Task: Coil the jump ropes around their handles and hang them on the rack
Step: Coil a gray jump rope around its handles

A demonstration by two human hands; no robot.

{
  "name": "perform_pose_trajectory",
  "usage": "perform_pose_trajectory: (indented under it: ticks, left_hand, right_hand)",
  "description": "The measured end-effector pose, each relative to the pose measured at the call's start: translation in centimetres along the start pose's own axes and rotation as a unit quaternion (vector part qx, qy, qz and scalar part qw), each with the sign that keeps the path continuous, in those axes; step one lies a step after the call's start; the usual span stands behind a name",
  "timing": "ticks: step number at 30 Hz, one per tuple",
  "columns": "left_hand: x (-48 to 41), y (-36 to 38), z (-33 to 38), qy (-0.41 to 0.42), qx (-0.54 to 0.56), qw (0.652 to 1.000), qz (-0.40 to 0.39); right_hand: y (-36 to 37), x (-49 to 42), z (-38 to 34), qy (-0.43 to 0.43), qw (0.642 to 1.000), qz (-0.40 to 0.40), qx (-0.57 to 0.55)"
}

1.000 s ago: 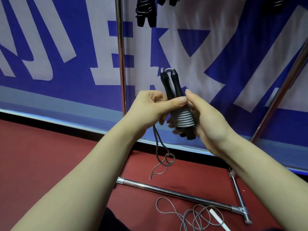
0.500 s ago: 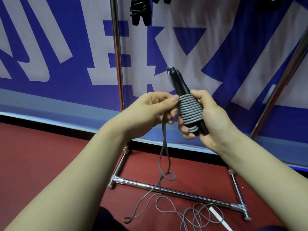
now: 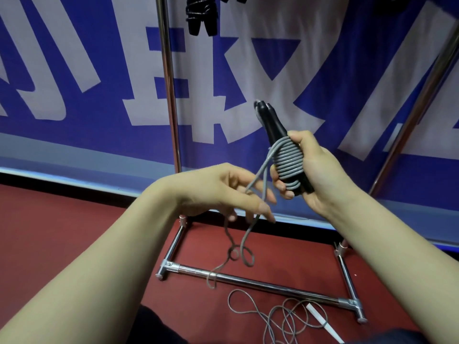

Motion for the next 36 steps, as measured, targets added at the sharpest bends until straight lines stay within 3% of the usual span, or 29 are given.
perform_pose_trajectory:
  ticks: [3,4,5,7,9,10,13,15,17,19,21,22,24,26,28,31,36]
  left_hand:
    - [-0.2,2.3,-1.4,-0.084,-0.035,0.993,-0.070]
    - [-0.5,2.4,-2.1,-0.121,-0.013,0.991,-0.056]
    - [-1.1,1.8,-2.8,-0.145,0.020,0.989,0.002]
    - [-2.4,-1.7,-4.3,-0.132,0.020,0.964,0.228]
    - [-2.2,-5.0,-4.0,-0.067,-0.135,0.903,0.401]
    - [-2.0,-5.4,-3.7,-0.051,-0.192,0.887,0.417]
    - [-1.8,-4.3,-4.6,-0.133,-0.275,0.915,0.262]
    - [-1.1,-2.7,-5.1,-0.188,-0.348,0.907,0.145]
    - [-1.0,-2.0,-5.3,-0.200,-0.365,0.903,0.111]
    - [-1.6,-2.2,-4.5,-0.152,-0.272,0.933,0.182]
    - [-2.0,-2.5,-2.7,-0.075,-0.075,0.951,0.291]
    - [-2.0,-2.6,-1.7,-0.037,0.015,0.944,0.328]
    - [-2.1,-2.5,-0.5,0.006,0.071,0.934,0.351]
    - [-2.5,-1.6,-0.7,0.001,0.106,0.942,0.318]
    - [-2.6,-0.3,-1.0,-0.022,0.185,0.954,0.234]
    - [-2.0,0.7,-0.5,-0.020,0.215,0.968,0.128]
    - [-1.2,2.1,0.2,-0.036,0.317,0.947,0.022]
  right_hand:
    - [-0.4,-0.3,-0.5,-0.002,1.000,0.025,-0.013]
    - [-0.6,-0.4,-0.7,-0.010,0.999,0.033,-0.012]
    - [-0.7,-0.4,-0.7,-0.016,0.999,0.041,-0.011]
    - [-0.8,-0.4,-0.6,-0.030,0.998,0.054,-0.001]
    - [-0.7,-0.4,-0.2,-0.041,0.997,0.060,0.017]
    - [-0.7,-0.4,-0.1,-0.042,0.997,0.063,0.022]
    - [-1.1,-0.6,0.4,-0.036,0.995,0.082,0.036]
    - [-1.4,-0.8,0.7,-0.037,0.994,0.084,0.053]
    - [-1.3,-0.9,1.1,-0.038,0.993,0.071,0.080]
    - [-0.9,-0.8,1.5,-0.038,0.992,0.053,0.104]
    - [-0.4,-0.6,1.6,-0.042,0.992,0.034,0.117]
    - [-0.2,-0.6,1.6,-0.046,0.991,0.027,0.122]
    - [0.0,-0.4,1.5,-0.061,0.988,0.016,0.141]
    - [0.3,-0.2,1.2,-0.080,0.984,0.008,0.157]
    - [0.3,0.1,0.5,-0.097,0.981,0.012,0.165]
    - [0.1,0.6,-0.5,-0.117,0.982,0.018,0.148]
    - [0.4,1.2,-0.8,-0.131,0.985,0.001,0.113]
Point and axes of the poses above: each hand's wrist, its own x-axis away from the middle knuckle, its own y-axis out of the palm, z = x × y, the point moved 6 cm from there along -x, towards the middle knuckle, and after that the axes turned 12 degrees about z, right-handed, at the moved point
